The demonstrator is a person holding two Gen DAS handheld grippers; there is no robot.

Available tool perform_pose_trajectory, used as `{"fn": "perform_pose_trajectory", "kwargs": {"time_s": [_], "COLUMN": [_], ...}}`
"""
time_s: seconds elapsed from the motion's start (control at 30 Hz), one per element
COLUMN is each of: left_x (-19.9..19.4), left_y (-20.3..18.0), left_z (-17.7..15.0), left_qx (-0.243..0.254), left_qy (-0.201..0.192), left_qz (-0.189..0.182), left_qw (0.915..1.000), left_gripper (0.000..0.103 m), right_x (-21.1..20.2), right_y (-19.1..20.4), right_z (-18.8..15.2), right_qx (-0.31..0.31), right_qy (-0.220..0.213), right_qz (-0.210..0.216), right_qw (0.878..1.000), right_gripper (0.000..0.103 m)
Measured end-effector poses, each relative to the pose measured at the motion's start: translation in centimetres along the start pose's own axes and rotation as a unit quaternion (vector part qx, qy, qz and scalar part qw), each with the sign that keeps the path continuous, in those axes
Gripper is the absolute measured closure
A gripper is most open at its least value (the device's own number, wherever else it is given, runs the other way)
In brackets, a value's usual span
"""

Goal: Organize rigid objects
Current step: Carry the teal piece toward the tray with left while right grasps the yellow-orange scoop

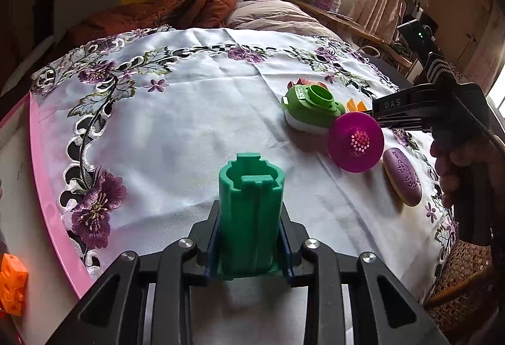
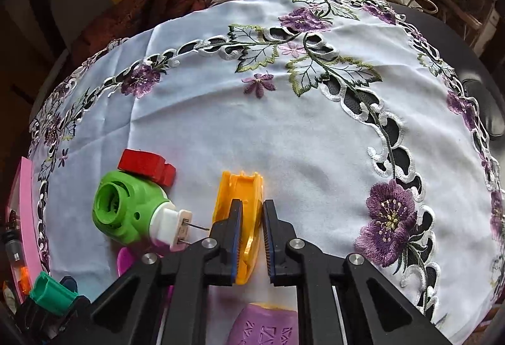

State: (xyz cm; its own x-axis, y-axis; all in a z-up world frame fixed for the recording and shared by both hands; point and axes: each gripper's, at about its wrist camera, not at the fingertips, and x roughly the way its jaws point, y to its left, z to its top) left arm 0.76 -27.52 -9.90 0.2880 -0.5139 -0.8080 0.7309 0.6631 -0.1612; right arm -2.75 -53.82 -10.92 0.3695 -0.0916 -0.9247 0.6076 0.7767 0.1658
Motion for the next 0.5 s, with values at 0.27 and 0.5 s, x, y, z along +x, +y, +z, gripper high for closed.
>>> {"fn": "perform_pose_trajectory", "kwargs": {"time_s": [0.27,0.5], "left_x": [-0.2,-1.6], "left_y": [-0.1,0.1], "left_z": [-0.1,-0.4], "left_qx": [0.0,-0.008], "left_qy": [-0.005,-0.015], "left_qz": [0.011,0.015], "left_qw": [0.9999,0.9997], "left_gripper": [0.073,0.073], "right_x": [0.2,0.2], "right_y": [2.4,2.5], "right_z": [-0.1,-0.1], "right_qx": [-0.077,-0.096], "right_qy": [-0.014,-0.017], "right_qz": [-0.056,-0.071], "right_qw": [0.995,0.993], "right_gripper": [0.09,0.09]}}
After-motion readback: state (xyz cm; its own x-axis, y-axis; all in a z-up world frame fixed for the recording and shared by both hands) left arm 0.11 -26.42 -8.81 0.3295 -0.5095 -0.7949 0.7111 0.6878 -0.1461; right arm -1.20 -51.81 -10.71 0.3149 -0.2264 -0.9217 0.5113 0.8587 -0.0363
